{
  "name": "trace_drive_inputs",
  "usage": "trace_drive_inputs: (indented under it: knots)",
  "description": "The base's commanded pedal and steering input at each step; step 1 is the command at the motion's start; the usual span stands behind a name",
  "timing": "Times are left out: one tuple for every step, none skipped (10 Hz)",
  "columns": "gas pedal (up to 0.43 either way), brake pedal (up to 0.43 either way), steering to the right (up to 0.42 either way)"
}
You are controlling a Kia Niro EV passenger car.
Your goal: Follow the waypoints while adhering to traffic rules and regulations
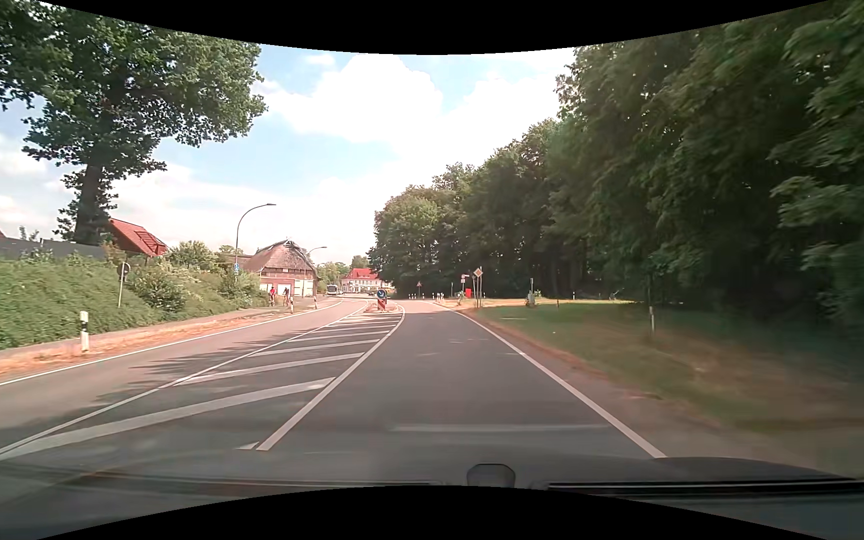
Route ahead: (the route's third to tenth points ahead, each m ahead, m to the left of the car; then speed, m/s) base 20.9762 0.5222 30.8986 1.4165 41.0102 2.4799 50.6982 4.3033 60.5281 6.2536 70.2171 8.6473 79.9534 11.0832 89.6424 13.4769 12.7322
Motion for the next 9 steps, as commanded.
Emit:
trace_drive_inputs:
  knots:
    - [0.197, 0.000, -0.017]
    - [0.197, 0.000, -0.017]
    - [0.197, 0.000, -0.017]
    - [0.197, 0.000, -0.017]
    - [0.197, 0.000, -0.017]
    - [0.197, 0.000, -0.017]
    - [0.197, 0.000, -0.015]
    - [0.197, 0.000, -0.012]
    - [0.197, 0.000, -0.012]
